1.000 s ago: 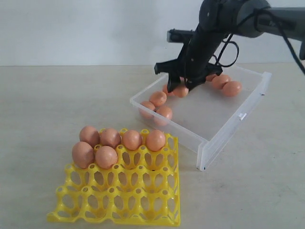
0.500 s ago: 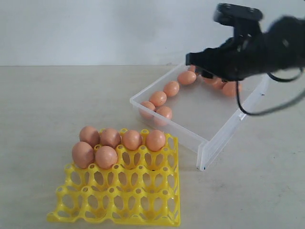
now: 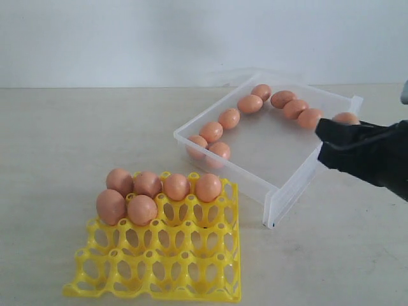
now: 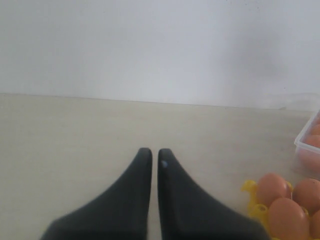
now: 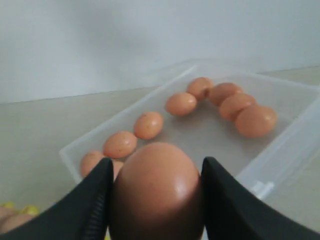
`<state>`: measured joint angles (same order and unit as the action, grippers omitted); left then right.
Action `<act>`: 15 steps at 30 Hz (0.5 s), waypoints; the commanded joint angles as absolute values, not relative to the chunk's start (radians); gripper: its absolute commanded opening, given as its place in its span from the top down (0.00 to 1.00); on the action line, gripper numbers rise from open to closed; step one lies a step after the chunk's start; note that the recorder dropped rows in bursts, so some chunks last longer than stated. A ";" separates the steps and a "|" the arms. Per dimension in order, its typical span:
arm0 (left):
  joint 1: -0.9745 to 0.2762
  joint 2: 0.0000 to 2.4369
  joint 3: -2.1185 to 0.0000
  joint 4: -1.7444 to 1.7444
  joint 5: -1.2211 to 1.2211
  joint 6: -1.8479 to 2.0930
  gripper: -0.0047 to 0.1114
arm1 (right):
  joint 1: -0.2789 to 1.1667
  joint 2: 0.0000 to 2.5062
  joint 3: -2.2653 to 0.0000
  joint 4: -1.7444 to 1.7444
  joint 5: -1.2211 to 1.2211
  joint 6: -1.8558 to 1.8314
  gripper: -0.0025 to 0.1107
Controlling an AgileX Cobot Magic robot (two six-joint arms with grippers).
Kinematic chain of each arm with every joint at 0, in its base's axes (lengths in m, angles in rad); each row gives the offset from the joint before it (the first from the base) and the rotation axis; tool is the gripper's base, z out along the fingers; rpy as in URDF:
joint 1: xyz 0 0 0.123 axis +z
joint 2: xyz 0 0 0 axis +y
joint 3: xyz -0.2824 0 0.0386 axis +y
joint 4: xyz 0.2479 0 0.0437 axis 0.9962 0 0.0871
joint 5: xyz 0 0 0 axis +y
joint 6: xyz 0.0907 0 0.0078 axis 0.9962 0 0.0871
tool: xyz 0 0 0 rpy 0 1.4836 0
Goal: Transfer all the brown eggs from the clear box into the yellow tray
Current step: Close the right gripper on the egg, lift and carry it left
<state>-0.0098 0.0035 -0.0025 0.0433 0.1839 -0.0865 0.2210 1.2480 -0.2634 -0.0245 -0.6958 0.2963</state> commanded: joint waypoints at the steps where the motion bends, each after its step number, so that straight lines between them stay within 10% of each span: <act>1: -0.004 0.000 0.000 0.042 0.179 -0.086 0.92 | 0.221 1.277 -0.310 -0.429 -0.808 0.463 0.98; 15: -0.004 0.000 0.000 0.042 0.179 -0.086 0.92 | 0.221 1.512 -0.558 -0.822 -0.976 0.648 0.98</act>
<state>-0.0098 0.0035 -0.0025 0.0433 0.1839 -0.0865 0.2210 1.4611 -0.5108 -0.7369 -0.8922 0.5570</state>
